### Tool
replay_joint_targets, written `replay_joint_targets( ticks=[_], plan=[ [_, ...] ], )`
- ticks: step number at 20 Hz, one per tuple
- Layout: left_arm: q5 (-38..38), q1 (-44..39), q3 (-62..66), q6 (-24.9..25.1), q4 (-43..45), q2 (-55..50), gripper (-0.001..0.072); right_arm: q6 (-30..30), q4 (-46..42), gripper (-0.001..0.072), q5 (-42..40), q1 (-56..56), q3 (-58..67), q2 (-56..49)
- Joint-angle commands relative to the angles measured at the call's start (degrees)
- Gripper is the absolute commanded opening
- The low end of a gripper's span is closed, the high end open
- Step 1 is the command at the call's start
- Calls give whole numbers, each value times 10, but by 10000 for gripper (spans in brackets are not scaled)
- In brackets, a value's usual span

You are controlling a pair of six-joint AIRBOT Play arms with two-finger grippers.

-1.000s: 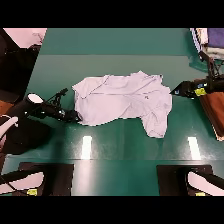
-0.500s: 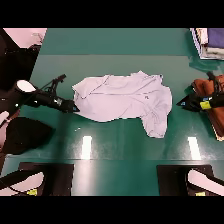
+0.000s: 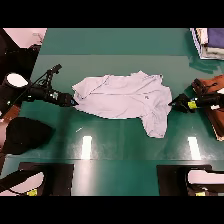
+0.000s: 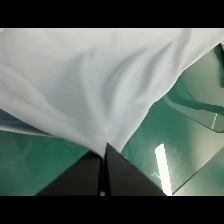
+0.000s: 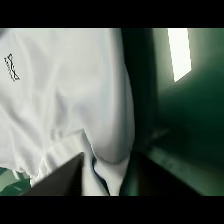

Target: Fold the shirts.

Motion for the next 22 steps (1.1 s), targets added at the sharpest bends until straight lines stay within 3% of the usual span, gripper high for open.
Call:
replay_joint_targets(
  ticks=[1,4,8,17,22],
  plan=[
    [1,0,2,-6,4,1,21,-1,2,23,-18,27,27,-23],
    [-5,2,25,-44,48,4,20,-1,2,11,13,26,55,-9],
    [-25,49,155,-67,60,51,20,2,4,11,29,3,154,96],
    [-7,79,476,-72,45,173,22,3,2,11,-41,-9,410,316],
    [-29,79,597,-116,21,195,22,23,-21,11,-30,-10,476,382]
  ],
)
